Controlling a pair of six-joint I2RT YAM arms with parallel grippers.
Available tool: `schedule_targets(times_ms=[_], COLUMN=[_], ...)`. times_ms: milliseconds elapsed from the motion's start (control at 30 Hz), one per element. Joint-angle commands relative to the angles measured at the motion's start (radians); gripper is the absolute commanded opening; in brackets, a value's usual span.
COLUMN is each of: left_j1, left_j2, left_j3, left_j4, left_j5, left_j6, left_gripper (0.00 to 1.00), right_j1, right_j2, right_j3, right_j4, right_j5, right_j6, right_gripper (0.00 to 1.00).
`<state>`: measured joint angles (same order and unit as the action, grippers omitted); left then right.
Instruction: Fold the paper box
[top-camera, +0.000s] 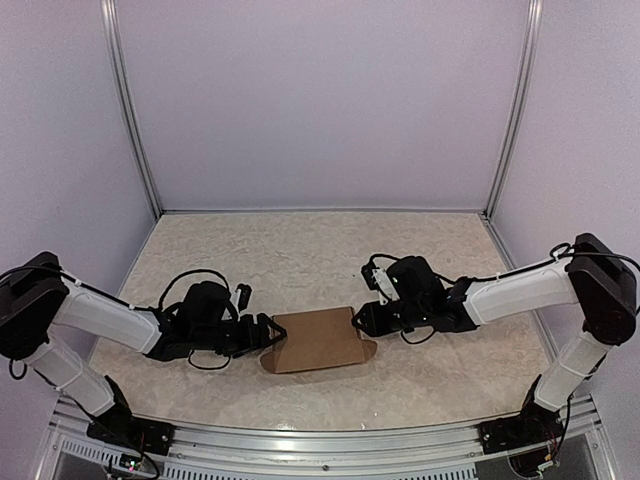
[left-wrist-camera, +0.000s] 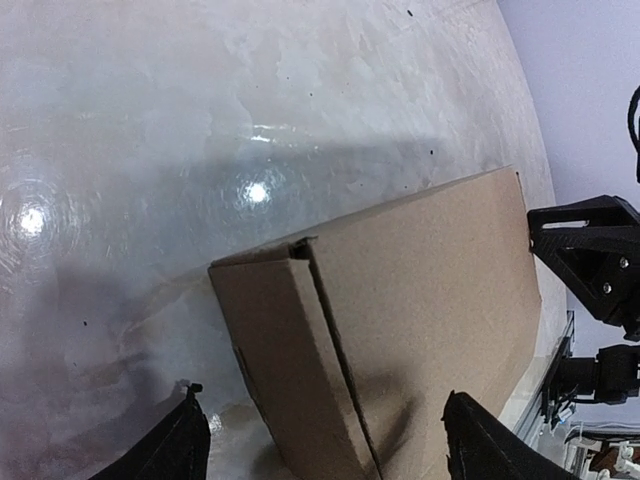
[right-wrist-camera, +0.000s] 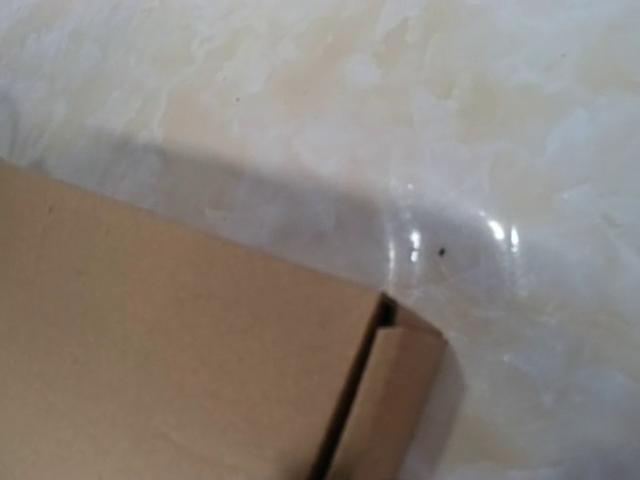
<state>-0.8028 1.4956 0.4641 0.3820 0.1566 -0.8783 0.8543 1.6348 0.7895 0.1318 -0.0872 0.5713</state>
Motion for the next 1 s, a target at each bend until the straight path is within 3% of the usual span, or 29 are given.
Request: schedule_targets(times_ms=[0, 400, 633, 967], left_j1=[0.005, 0.004, 0.007, 0.01], left_j2=[0.02, 0.084, 0.118, 0.193], left_j3=[-0.008, -0.014, -0.032, -0.07], left_j4=[0.036, 0.122, 0.275, 0.493], left_j5=[0.009, 0.062, 0.117, 0.19], left_j6=[-0.027, -0.109, -0.193, -0.336], left_gripper=[0.79, 0.8, 0.8, 0.8], right_j1=[-0.009, -0.009, -0.008, -0.01], right_j2=[0.023, 0.029, 0.017, -0.005], right_j3=[-0.015, -0.042, -0.052, -0.083], right_j4=[-0.001, -0.028, -0.054, -0.05], right_j5=[0.0, 0.026, 0.049, 0.068], right_j6=[0.005, 0.002, -0.018, -0.012], right_gripper=[0.22, 0.11, 0.02, 0.0])
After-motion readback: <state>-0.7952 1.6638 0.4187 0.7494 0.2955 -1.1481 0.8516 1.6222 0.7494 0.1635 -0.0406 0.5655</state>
